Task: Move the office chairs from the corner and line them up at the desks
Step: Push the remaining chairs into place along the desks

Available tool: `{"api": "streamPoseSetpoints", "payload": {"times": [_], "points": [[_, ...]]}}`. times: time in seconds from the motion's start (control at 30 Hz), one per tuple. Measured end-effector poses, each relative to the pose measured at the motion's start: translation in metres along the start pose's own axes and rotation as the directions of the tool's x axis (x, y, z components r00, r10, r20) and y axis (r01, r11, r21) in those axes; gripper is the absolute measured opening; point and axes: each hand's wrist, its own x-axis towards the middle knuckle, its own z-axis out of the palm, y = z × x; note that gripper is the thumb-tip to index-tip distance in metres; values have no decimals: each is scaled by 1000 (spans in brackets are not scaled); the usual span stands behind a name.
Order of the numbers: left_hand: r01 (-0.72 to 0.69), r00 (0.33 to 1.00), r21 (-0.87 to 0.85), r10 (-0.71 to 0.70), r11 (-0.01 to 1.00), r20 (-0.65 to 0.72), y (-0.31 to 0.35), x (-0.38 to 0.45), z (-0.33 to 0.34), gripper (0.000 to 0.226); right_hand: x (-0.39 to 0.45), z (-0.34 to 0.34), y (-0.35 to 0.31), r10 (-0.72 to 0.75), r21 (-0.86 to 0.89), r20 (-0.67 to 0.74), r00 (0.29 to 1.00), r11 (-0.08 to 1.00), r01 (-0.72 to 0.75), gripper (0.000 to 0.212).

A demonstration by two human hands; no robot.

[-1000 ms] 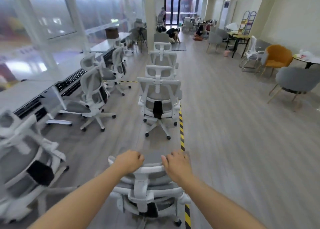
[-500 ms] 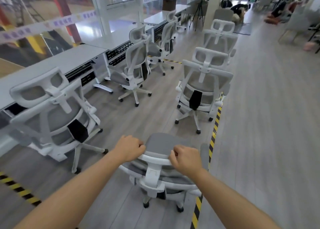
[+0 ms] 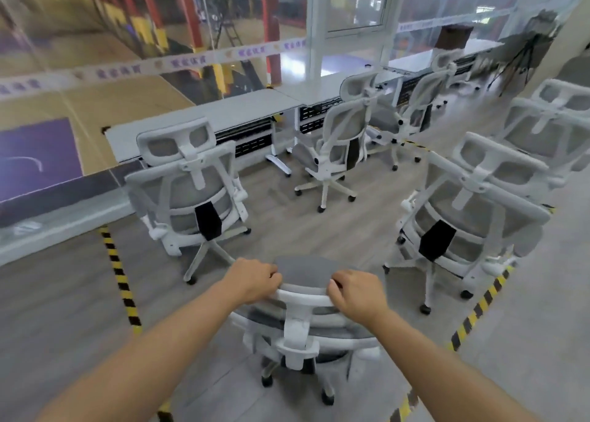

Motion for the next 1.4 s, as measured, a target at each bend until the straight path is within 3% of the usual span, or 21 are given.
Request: {"api": "streamPoseSetpoints", "payload": {"times": [0.1,0.3,0.43,0.53,0.7,0.93,1.07,1.23,1.4], "points": [[104,994,-53,-105,993,-20,23,-9,3,46,13,-11,19,-65,-24,140,988,997,69,43],[272,954,-117,-284,955,-98,75,-21,5,37,23,-32,38,-175,-120,294,940,969,218,44],[345,928,-154,-361,926,-90,103,-34,9,35,18,-33,50,-195,-139,266,944,961,238,55],[387,906,-189,-410,903,-106,118,-44,13,37,14,-34,59,-224,-127,276,935,955,266,51],[439,871,-183,-467,880,-152,143,-57,24,33,-1,-37,69,-310,-108,172,935,938,330,54],[491,852,-157,-510,857,-116,162,-78,32,42,-11,-32,74,-446,-47,129,886,889,455,57],[549,806,-179,-574,817,-147,174,-86,34,45,-10,-30,85,-555,16,106,825,831,556,53],[620,752,-151,-638,770,-164,194,-100,35,41,-26,-30,91,-551,84,19,834,832,548,43],[653,718,-156,-671,741,-186,215,-118,47,44,-40,-32,91,-594,62,29,804,804,592,44]]}}
